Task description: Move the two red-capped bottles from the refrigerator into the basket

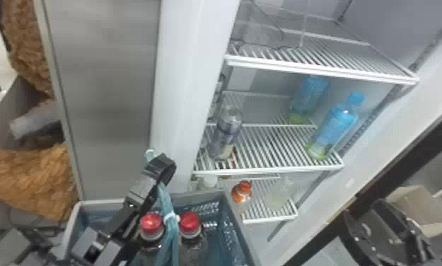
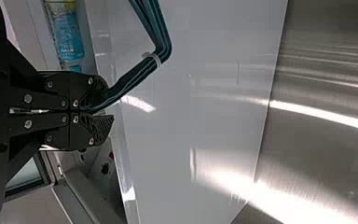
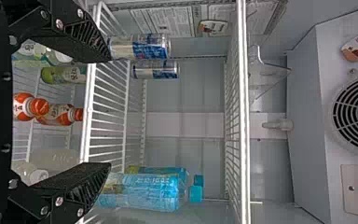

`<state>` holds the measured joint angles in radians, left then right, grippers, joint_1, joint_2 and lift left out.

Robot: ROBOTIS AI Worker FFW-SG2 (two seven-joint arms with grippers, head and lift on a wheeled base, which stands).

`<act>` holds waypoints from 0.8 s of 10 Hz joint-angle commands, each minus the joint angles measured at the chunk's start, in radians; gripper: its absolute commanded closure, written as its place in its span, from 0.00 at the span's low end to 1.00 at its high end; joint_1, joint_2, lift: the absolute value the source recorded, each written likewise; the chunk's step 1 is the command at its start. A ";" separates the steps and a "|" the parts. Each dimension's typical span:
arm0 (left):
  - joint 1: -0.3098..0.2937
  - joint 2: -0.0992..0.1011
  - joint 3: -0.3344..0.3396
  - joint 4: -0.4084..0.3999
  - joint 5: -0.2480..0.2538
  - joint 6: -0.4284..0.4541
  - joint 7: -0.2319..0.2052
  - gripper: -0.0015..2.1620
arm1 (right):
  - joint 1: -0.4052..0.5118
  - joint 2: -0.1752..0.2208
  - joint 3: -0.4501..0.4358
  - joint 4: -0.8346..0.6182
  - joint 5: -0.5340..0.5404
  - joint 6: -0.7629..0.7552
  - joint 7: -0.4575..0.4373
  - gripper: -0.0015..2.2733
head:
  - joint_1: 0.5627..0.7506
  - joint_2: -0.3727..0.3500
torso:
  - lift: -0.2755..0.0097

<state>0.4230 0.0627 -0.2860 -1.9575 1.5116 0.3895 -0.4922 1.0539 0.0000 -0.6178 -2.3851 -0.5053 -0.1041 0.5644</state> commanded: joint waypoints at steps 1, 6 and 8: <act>-0.001 -0.001 0.003 0.000 0.000 0.001 0.000 0.56 | -0.001 0.001 0.002 0.001 0.001 0.001 0.000 0.11 | 0.70 0.03 | 0.97; -0.001 -0.008 0.007 0.000 -0.008 0.008 0.001 0.56 | -0.006 0.001 0.002 0.001 0.003 0.021 -0.001 0.11 | 0.70 0.03 | 0.97; -0.006 -0.009 0.005 0.000 -0.014 0.013 0.003 0.56 | -0.006 0.001 0.002 0.001 0.005 0.023 -0.001 0.11 | 0.70 0.03 | 0.97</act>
<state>0.4187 0.0546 -0.2799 -1.9573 1.4993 0.4013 -0.4893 1.0479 0.0000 -0.6162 -2.3842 -0.5018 -0.0827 0.5630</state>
